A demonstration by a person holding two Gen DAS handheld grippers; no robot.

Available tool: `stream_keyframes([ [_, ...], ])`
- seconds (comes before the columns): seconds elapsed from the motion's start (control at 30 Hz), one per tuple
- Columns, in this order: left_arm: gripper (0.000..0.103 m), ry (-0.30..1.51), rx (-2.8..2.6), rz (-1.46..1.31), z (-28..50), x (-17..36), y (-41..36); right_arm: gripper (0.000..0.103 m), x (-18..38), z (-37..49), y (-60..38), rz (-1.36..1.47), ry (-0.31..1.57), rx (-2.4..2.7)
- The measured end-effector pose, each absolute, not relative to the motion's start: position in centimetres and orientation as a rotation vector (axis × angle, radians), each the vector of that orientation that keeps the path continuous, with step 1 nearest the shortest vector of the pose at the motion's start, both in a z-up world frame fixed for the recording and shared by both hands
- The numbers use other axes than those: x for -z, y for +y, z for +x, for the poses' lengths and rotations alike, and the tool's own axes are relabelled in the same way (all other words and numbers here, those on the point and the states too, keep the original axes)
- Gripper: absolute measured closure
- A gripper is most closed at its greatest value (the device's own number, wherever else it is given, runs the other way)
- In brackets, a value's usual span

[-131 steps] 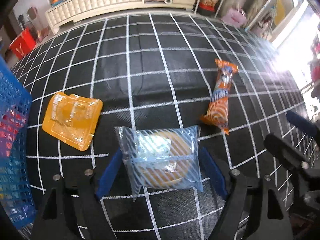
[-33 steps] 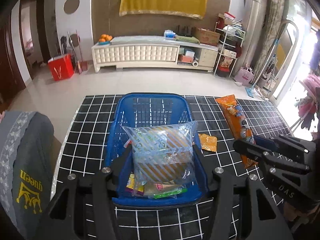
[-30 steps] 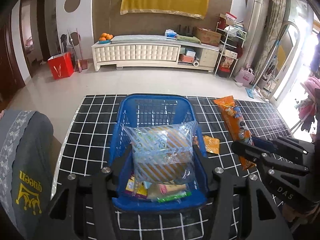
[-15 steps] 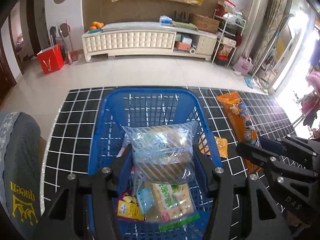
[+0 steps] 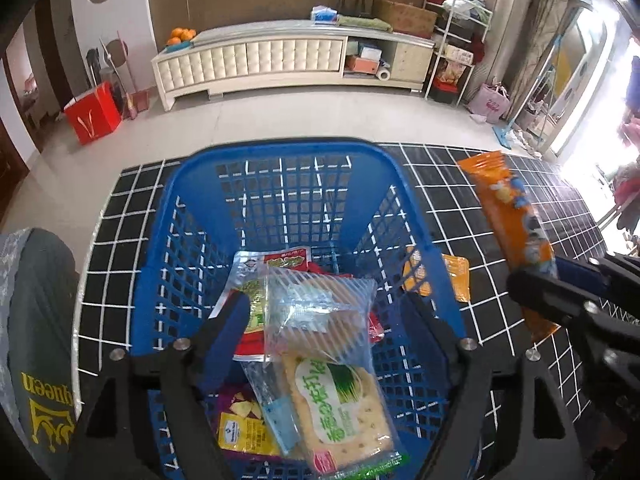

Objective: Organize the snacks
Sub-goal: 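Lower the orange wafer stick into the basket with the right tool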

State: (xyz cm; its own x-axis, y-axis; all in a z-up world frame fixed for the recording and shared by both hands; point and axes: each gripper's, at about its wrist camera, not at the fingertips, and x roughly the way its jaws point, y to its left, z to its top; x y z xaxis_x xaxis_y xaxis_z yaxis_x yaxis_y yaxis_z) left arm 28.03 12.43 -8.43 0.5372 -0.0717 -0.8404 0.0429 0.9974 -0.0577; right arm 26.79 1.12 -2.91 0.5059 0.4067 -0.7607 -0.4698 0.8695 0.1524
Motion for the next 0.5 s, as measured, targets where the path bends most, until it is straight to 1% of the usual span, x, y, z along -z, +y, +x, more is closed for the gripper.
stream_keyframes([
  [0.3, 0.027, 0.913, 0.042, 0.027, 24.4, 4.3, 13.1, 0.079, 0.7, 25.5, 1.9, -0.089, 0.864, -0.561],
  [0.5, 0.027, 0.844, -0.025, 0.033, 21.4, 2.4, 15.7, 0.079, 0.0, 24.5, 3.4, -0.107, 0.850, -0.591],
])
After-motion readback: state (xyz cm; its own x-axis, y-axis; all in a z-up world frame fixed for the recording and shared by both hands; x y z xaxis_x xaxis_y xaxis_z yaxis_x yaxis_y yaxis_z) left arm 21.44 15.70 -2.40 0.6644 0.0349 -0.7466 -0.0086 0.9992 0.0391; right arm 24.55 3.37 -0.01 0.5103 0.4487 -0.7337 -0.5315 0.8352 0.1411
